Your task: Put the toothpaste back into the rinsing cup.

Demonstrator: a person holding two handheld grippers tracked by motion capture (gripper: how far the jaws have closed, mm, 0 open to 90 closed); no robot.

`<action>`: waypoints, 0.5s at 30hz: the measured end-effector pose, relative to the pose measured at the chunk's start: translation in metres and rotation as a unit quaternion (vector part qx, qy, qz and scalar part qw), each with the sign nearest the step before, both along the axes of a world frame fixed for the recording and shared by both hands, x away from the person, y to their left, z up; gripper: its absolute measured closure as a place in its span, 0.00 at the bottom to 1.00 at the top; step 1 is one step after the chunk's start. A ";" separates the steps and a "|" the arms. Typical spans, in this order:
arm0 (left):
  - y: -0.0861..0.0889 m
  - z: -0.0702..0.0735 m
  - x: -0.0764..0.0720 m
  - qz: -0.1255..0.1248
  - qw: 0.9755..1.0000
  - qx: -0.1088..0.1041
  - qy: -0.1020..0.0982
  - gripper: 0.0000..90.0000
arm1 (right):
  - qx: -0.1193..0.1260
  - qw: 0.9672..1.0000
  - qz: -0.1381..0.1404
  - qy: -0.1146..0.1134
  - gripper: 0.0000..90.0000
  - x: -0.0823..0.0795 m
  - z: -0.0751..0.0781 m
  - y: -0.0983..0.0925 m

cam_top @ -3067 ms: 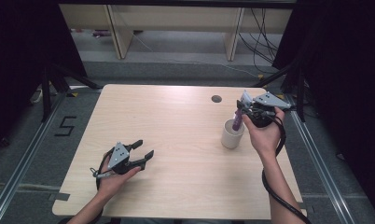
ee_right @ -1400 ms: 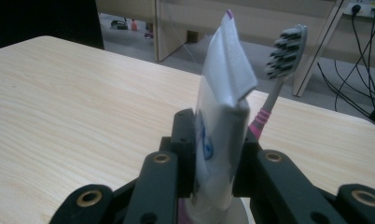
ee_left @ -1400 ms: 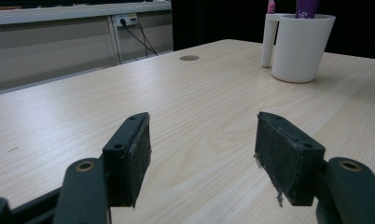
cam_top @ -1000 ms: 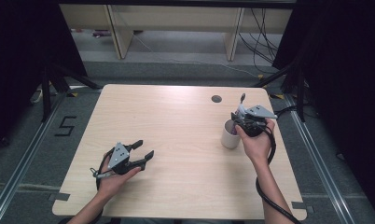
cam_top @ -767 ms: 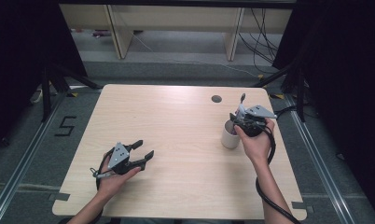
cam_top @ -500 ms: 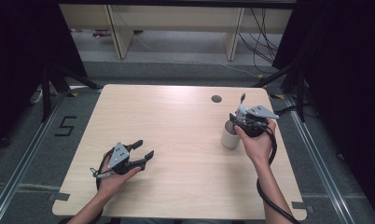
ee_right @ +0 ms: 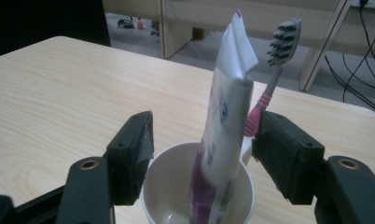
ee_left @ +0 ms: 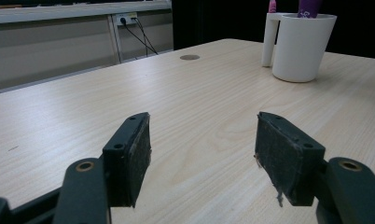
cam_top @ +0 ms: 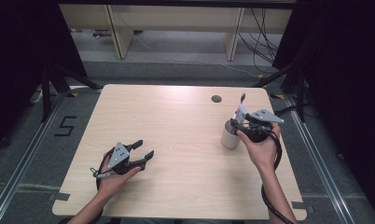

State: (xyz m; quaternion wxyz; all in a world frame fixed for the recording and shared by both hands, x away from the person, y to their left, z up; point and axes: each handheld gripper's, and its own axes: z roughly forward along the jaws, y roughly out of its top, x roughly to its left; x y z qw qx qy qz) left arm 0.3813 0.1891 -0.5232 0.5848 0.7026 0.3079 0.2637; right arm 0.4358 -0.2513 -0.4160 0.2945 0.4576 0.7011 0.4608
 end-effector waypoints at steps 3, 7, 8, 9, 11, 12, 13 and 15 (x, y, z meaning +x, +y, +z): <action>0.000 0.000 0.000 0.001 1.000 0.002 0.001 0.40 | -0.015 1.000 0.004 0.001 0.40 -0.005 -0.001 -0.004; 0.001 0.001 -0.001 0.002 1.000 0.004 0.003 0.40 | -0.006 1.000 0.009 0.005 0.39 -0.013 -0.003 -0.008; 0.001 0.001 -0.001 0.002 1.000 0.004 0.003 0.40 | -0.008 1.000 0.011 0.002 0.39 -0.014 -0.004 -0.009; 0.001 0.001 -0.001 0.002 1.000 0.004 0.003 0.40 | -0.003 1.000 0.007 0.009 0.39 -0.017 -0.005 -0.009; 0.000 0.001 -0.001 0.002 1.000 0.005 0.003 0.40 | 0.000 1.000 0.008 0.005 0.38 -0.020 -0.007 -0.011; 0.000 0.000 0.000 0.001 1.000 0.001 0.000 0.40 | 0.001 1.000 0.010 0.008 0.37 -0.023 -0.007 -0.012; 0.001 0.001 -0.001 0.003 1.000 0.004 0.004 0.40 | -0.007 1.000 0.012 -0.001 0.37 -0.024 -0.008 -0.014; 0.001 0.001 -0.001 0.003 1.000 0.003 0.004 0.39 | -0.002 1.000 0.011 0.010 0.37 -0.029 -0.010 -0.014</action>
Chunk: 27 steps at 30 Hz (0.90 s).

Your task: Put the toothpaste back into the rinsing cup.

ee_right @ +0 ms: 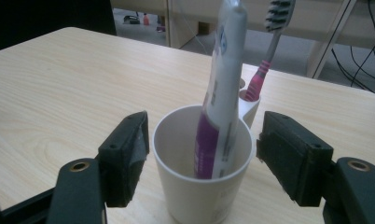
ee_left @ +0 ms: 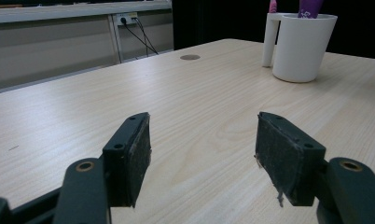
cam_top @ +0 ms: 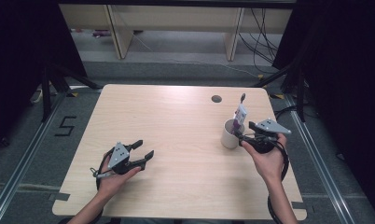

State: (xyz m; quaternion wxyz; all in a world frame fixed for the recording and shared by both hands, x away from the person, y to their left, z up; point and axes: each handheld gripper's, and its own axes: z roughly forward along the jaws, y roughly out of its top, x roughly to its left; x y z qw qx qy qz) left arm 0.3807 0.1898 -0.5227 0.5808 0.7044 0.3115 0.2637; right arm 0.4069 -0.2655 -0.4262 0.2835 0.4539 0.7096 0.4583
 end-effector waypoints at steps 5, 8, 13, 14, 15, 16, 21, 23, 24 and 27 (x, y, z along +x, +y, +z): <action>0.000 0.000 0.000 0.000 1.000 0.000 -0.001 0.39 | -0.007 1.000 0.000 -0.005 0.36 -0.005 -0.007 -0.006; 0.000 0.000 0.000 0.000 1.000 -0.001 -0.001 0.39 | 0.006 1.000 0.002 0.012 0.36 -0.009 -0.013 -0.009; 0.000 0.000 0.000 0.000 1.000 0.000 -0.001 0.39 | 0.005 1.000 -0.003 0.011 0.35 -0.014 -0.023 -0.014; 0.000 0.000 0.000 0.000 1.000 -0.001 -0.001 0.39 | 0.007 1.000 -0.003 0.014 0.35 -0.015 -0.024 -0.015; 0.000 0.000 0.000 0.000 1.000 0.000 -0.001 0.39 | 0.015 1.000 -0.006 0.020 0.35 -0.017 -0.026 -0.017; 0.000 0.000 0.000 0.001 1.000 0.000 -0.001 0.39 | 0.012 1.000 -0.013 0.025 0.35 -0.019 -0.028 -0.018; 0.000 0.000 0.000 0.001 1.000 0.000 -0.001 0.39 | 0.012 1.000 -0.015 0.021 0.36 -0.021 -0.037 -0.025; 0.000 0.000 0.000 0.001 1.000 0.000 -0.002 0.39 | 0.014 0.999 -0.022 0.019 0.36 -0.022 -0.041 -0.027; 0.000 0.000 0.000 0.001 1.000 0.000 -0.001 0.39 | 0.007 1.000 -0.015 0.007 0.36 -0.021 -0.045 -0.030; 0.000 0.000 0.000 0.001 1.000 0.000 -0.001 0.39 | 0.022 0.999 -0.020 0.017 0.36 -0.024 -0.052 -0.031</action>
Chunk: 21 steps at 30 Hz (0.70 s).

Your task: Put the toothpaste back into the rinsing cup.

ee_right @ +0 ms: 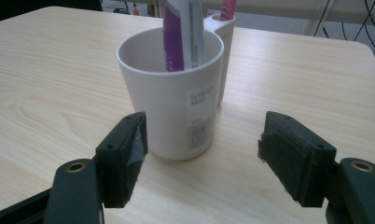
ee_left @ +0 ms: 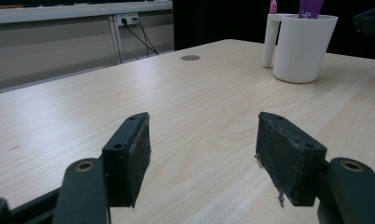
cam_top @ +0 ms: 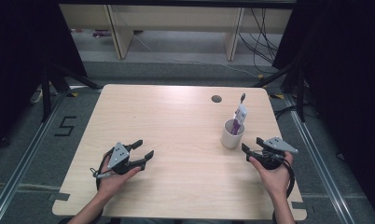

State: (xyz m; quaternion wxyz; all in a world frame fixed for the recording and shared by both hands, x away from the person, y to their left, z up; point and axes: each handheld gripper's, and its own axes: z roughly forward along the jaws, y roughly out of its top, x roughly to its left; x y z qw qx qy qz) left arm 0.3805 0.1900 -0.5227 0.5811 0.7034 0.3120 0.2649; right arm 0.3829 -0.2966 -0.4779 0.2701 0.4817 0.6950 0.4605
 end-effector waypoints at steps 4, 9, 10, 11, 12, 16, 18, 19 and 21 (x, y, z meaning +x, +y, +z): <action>0.000 0.000 0.000 0.000 1.000 0.000 0.000 0.39 | 0.003 1.000 -0.012 0.003 0.36 -0.003 -0.007 -0.002; 0.000 0.000 0.000 0.000 1.000 -0.001 0.001 0.39 | 0.010 1.000 -0.010 -0.004 0.36 -0.004 -0.014 -0.004; 0.000 0.000 0.000 0.000 1.000 -0.001 0.001 0.39 | -0.008 1.000 -0.007 -0.016 0.36 -0.004 -0.015 -0.007; 0.000 0.000 0.000 0.001 1.000 -0.001 0.001 0.39 | 0.002 1.000 -0.010 -0.006 0.36 -0.005 -0.017 -0.006; 0.000 0.000 0.000 0.001 1.000 -0.001 0.001 0.39 | 0.000 1.000 -0.005 -0.009 0.36 -0.005 -0.018 -0.007; 0.000 0.000 0.000 0.000 1.000 0.000 0.000 0.39 | -0.004 1.000 -0.012 -0.008 0.36 -0.007 -0.023 -0.008; 0.000 0.000 0.000 0.001 1.000 0.000 0.000 0.39 | -0.007 1.000 -0.010 -0.012 0.36 -0.008 -0.024 -0.009; 0.000 0.000 0.000 0.001 1.000 0.000 0.001 0.39 | 0.008 1.000 -0.014 -0.007 0.36 -0.009 -0.025 -0.007; 0.000 0.000 0.000 0.002 1.000 -0.001 0.001 0.39 | 0.007 1.000 -0.008 -0.013 0.35 -0.008 -0.026 -0.008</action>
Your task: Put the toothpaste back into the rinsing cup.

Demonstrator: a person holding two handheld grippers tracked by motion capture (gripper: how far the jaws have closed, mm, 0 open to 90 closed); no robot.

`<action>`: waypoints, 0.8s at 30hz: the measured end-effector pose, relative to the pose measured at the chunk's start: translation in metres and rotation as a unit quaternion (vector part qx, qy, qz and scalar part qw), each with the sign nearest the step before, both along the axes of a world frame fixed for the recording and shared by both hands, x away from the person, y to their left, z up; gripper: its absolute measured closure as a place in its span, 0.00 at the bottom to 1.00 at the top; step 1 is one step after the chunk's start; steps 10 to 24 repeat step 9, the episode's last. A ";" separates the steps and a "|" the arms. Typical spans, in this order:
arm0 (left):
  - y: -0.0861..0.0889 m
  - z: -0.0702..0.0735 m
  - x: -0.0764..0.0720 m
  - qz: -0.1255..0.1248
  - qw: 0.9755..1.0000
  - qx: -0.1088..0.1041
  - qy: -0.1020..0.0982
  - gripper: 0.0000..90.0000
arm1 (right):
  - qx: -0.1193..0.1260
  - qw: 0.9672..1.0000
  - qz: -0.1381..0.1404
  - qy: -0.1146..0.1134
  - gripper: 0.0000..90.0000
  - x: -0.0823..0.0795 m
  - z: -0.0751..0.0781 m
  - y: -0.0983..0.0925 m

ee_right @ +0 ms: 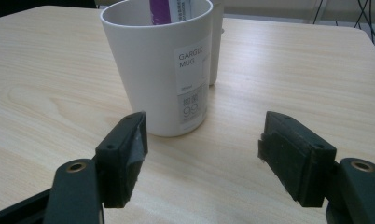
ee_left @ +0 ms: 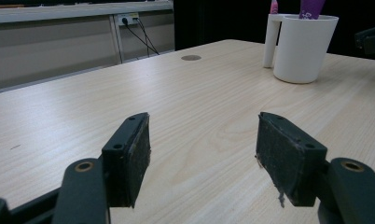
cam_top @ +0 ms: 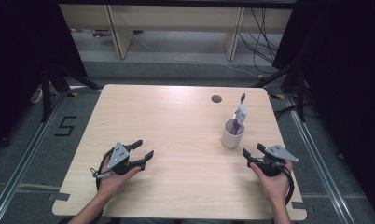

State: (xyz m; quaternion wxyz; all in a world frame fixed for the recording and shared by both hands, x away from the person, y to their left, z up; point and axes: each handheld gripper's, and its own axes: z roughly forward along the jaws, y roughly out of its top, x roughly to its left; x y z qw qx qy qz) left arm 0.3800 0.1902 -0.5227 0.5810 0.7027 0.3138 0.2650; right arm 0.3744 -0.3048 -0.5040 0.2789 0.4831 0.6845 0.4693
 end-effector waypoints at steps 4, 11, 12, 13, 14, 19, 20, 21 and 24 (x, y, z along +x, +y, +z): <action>-0.001 0.000 0.000 0.000 1.000 0.000 -0.001 0.39 | 0.010 1.000 -0.011 -0.003 0.35 -0.004 -0.001 0.001; -0.001 0.000 0.000 -0.001 1.000 0.000 0.000 0.39 | 0.019 1.000 -0.015 -0.006 0.35 -0.008 -0.002 -0.002; -0.001 0.000 0.000 -0.001 1.000 0.000 0.000 0.39 | 0.019 1.000 -0.015 -0.006 0.35 -0.008 -0.002 -0.002; -0.001 0.000 0.000 -0.001 1.000 0.000 0.000 0.39 | 0.019 1.000 -0.015 -0.006 0.35 -0.008 -0.002 -0.002; -0.001 0.000 0.000 -0.001 1.000 0.000 0.000 0.39 | 0.019 1.000 -0.015 -0.006 0.35 -0.008 -0.002 -0.002; -0.001 0.000 0.000 -0.001 1.000 0.000 0.000 0.39 | 0.019 1.000 -0.015 -0.006 0.35 -0.008 -0.002 -0.002; -0.001 0.000 0.000 -0.001 1.000 0.000 0.000 0.39 | 0.019 1.000 -0.015 -0.006 0.35 -0.008 -0.002 -0.002; -0.001 0.000 0.000 -0.001 1.000 0.000 0.000 0.39 | 0.019 1.000 -0.015 -0.006 0.35 -0.008 -0.002 -0.002; -0.001 0.000 0.000 -0.001 1.000 0.000 0.000 0.39 | 0.019 1.000 -0.015 -0.006 0.35 -0.008 -0.002 -0.002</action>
